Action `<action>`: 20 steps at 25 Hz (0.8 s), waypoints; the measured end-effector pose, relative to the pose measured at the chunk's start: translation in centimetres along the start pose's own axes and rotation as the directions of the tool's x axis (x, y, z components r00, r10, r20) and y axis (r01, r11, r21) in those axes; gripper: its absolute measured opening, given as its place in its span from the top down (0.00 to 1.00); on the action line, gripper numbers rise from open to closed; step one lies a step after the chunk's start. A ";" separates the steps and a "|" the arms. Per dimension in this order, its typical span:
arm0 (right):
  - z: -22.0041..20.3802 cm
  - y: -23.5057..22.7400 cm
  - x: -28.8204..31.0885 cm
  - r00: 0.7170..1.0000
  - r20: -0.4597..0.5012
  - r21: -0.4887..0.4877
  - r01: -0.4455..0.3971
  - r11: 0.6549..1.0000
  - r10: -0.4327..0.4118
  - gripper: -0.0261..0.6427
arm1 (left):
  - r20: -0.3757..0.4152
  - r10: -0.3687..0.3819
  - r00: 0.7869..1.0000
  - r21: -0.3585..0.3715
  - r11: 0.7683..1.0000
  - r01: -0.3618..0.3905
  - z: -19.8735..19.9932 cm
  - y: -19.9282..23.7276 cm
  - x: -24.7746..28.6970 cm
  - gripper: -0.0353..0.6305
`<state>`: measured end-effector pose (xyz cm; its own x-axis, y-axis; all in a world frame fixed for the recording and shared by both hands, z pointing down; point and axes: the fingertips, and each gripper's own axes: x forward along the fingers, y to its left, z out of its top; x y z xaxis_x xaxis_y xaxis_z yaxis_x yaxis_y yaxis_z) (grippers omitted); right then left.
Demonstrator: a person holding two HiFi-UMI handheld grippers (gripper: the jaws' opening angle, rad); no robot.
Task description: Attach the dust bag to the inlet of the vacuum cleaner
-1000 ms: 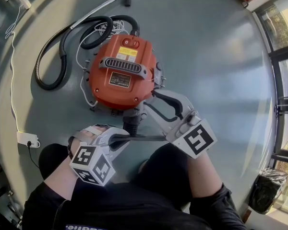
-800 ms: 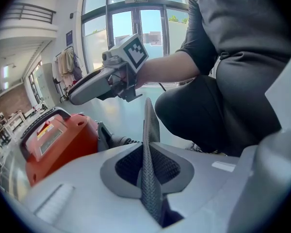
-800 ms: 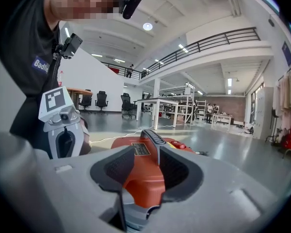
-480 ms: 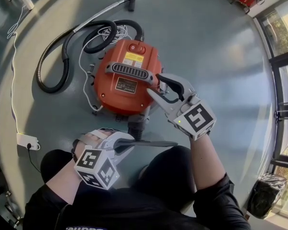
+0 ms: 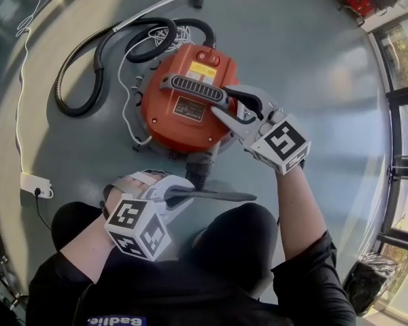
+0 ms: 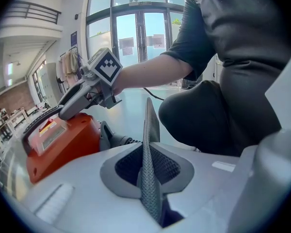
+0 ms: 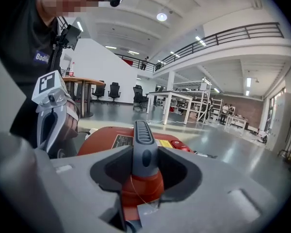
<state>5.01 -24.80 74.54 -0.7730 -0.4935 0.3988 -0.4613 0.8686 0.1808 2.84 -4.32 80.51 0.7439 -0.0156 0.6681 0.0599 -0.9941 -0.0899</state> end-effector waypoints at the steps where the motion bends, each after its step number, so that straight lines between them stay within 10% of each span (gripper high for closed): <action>1: 0.1 0.1 0.0 1.000 0.006 0.000 -0.008 1.000 0.008 0.75 | 0.001 0.005 1.000 -0.005 1.000 -0.005 -0.1 0.1 -0.1 0.86; 20: -0.1 -0.2 0.1 0.999 -0.008 -0.007 0.039 0.999 -0.039 0.75 | -0.050 0.022 0.998 0.006 1.000 -0.022 0.4 1.1 1.0 0.83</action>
<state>5.10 -25.04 74.58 -0.7508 -0.5265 0.3987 -0.4879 0.8491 0.2025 3.88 -5.43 80.81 0.7106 -0.0432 0.7023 0.0477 -0.9929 -0.1093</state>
